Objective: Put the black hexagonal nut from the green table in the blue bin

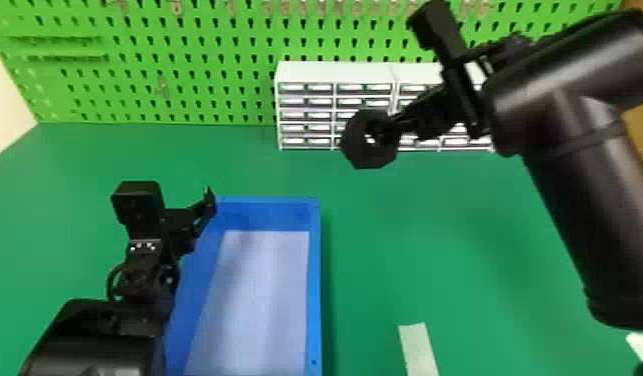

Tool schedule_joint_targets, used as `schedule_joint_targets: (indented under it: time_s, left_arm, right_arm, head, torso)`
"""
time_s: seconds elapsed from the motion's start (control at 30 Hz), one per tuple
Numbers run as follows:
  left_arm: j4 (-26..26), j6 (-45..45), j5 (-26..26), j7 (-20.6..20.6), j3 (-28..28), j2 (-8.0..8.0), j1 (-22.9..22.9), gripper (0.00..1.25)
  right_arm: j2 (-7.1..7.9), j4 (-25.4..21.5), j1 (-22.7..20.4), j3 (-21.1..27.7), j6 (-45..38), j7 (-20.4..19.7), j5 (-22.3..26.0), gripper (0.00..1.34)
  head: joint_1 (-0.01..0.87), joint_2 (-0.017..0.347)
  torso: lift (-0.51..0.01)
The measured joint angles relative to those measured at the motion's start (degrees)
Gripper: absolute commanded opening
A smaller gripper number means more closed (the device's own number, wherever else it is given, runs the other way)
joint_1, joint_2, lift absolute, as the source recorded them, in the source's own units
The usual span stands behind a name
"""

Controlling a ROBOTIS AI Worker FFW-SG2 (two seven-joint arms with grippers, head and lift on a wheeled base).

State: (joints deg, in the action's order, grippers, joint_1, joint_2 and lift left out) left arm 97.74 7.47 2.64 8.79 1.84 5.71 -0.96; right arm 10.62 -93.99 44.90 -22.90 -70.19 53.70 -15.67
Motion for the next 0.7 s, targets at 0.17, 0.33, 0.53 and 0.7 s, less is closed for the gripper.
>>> schedule_joint_targets:
  time_s: [0.17, 0.33, 0.53, 0.7]
  left_arm:
    - [0.02, 0.00, 0.05, -0.09, -0.09, 0.00, -0.01, 1.00]
    - [0.07, 0.00, 0.08, -0.31, -0.24, 0.00, -0.01, 1.00]
    - [0.16, 0.00, 0.09, -0.40, -0.42, 0.00, -0.04, 1.00]
    - [0.17, 0.00, 0.09, -0.44, -0.43, 0.00, -0.07, 1.00]
  right_arm:
    - [-1.03, 1.35, 0.88, -3.53, 2.02, -2.79, 6.09, 0.27]
    - [-1.66, 2.38, 1.45, -7.40, 3.76, -5.24, 11.91, 0.27]
    - [-1.91, 3.64, 1.89, -12.26, 5.44, -7.74, 18.28, 0.27]
    - [-1.92, 4.63, 1.93, -15.49, 6.85, -10.63, 23.51, 0.27]
  head:
    - [0.686, 0.051]
    - [0.686, 0.051]
    - [0.686, 0.051]
    - [0.686, 0.051]
  torso:
    - [-0.096]
    - [-0.096]
    - [-0.096]
    - [-0.096]
